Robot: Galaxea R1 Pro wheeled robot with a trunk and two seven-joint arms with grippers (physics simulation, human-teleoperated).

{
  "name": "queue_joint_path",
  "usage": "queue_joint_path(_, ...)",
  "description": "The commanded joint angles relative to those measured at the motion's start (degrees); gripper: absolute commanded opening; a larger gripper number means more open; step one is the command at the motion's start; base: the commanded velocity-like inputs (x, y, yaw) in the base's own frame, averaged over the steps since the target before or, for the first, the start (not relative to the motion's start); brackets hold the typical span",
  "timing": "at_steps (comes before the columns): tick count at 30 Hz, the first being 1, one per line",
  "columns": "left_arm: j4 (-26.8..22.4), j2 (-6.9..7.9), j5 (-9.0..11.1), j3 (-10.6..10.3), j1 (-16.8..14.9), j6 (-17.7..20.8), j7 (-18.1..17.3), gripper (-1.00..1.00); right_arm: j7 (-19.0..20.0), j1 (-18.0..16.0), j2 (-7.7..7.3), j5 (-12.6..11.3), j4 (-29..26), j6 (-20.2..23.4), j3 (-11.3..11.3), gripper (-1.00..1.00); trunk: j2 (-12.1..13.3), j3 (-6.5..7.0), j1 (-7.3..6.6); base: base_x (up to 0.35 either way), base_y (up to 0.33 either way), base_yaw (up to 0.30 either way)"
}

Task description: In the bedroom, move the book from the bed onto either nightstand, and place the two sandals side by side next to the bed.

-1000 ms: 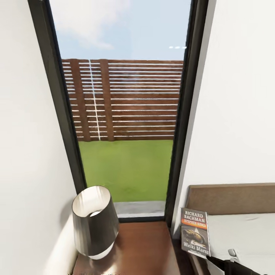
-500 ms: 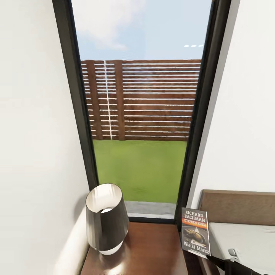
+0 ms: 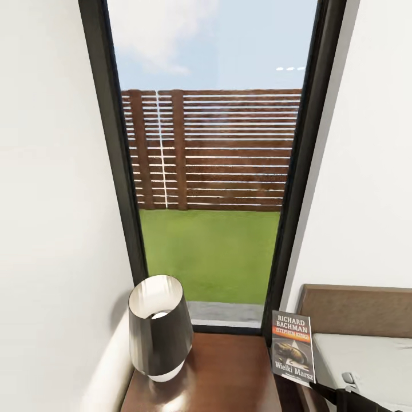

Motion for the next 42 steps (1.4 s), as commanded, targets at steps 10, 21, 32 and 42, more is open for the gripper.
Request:
queue_joint_path(10,0.1,-0.01,-0.2,0.3,0.0,-0.3,-0.3,1.00,0.2,-0.1,2.36,-0.7,-0.9,10.2,0.2,-1.00,0.0,-0.02,0.02,0.000,0.000,0.000)
queue_joint_path(21,-0.4,0.19,0.0,0.7,0.0,-0.3,-1.1,1.00,-11.0,-0.9,22.29,-0.8,-2.4,35.8,0.0,-1.00,0.0,-0.02,0.02,0.000,0.000,0.000)
queue_joint_path(32,-6.1,0.43,0.3,0.8,-0.2,0.2,-11.2,1.00,-14.8,-1.1,23.32,-1.0,-14.5,36.4,-4.7,-1.00,0.0,-0.02,0.02,0.000,0.000,0.000)
queue_joint_path(42,-7.0,4.71,13.1,0.8,-0.5,3.3,-25.7,1.00,-14.8,-1.1,22.81,-1.0,-15.5,36.6,-21.4,-1.00,0.0,-0.02,0.02,0.000,0.000,0.000)
